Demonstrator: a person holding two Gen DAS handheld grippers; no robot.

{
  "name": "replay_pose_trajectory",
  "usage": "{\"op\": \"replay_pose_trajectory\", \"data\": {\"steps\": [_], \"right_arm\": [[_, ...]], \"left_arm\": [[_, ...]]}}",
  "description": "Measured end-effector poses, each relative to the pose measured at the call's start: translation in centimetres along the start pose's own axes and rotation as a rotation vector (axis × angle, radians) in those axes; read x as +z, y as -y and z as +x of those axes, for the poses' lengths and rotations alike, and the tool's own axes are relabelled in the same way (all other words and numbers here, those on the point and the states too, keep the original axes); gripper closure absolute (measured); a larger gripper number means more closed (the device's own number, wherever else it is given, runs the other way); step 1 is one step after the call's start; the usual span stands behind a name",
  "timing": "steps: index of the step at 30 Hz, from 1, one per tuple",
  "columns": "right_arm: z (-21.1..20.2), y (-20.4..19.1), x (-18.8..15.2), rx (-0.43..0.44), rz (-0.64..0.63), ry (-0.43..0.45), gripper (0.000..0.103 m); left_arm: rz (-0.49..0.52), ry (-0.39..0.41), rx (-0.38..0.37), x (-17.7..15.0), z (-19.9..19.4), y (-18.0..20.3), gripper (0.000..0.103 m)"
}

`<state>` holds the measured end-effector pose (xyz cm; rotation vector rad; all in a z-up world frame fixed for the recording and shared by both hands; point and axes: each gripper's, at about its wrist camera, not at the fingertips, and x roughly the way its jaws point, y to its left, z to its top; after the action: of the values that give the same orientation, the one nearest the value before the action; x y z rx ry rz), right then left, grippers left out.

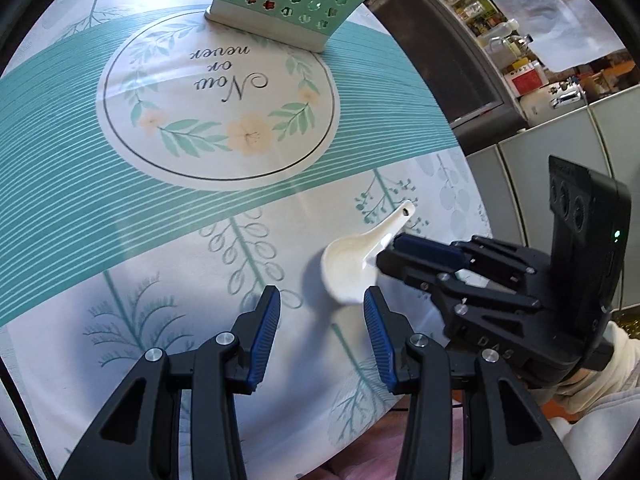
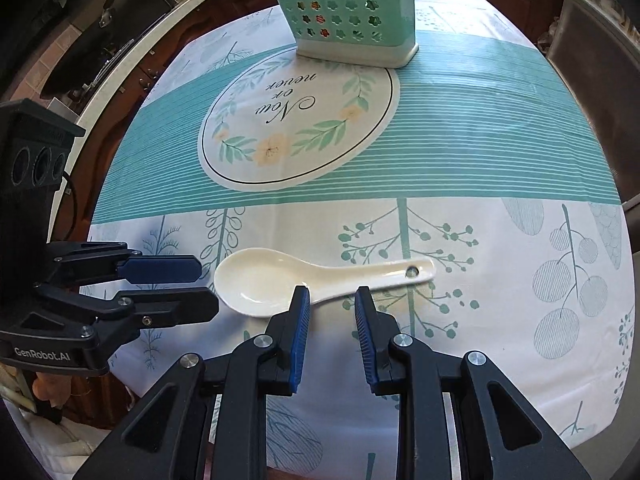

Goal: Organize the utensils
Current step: 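Move both tools toward the white ceramic spoon on the tablecloth, then close the right tool on the white ceramic spoon while the left tool steadies its handle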

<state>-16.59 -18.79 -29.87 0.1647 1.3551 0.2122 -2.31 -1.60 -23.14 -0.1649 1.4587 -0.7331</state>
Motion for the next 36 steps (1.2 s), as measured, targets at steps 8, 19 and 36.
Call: {"op": "replay_pose_trajectory", "data": {"steps": [8, 19, 36], "right_arm": [[0.3, 1.0, -0.2, 0.010, -0.008, -0.016, 0.080], [0.2, 1.2, -0.6, 0.041, -0.069, -0.020, 0.080], [0.4, 0.8, -2.4, 0.225, -0.064, -0.052, 0.080]], "left_arm": [[-0.079, -0.010, -0.028, 0.2, 2.0, 0.4, 0.063], [-0.139, -0.005, -0.003, -0.6, 2.3, 0.9, 0.068], [-0.111, -0.069, -0.018, -1.2, 3.0, 0.9, 0.087]]}}
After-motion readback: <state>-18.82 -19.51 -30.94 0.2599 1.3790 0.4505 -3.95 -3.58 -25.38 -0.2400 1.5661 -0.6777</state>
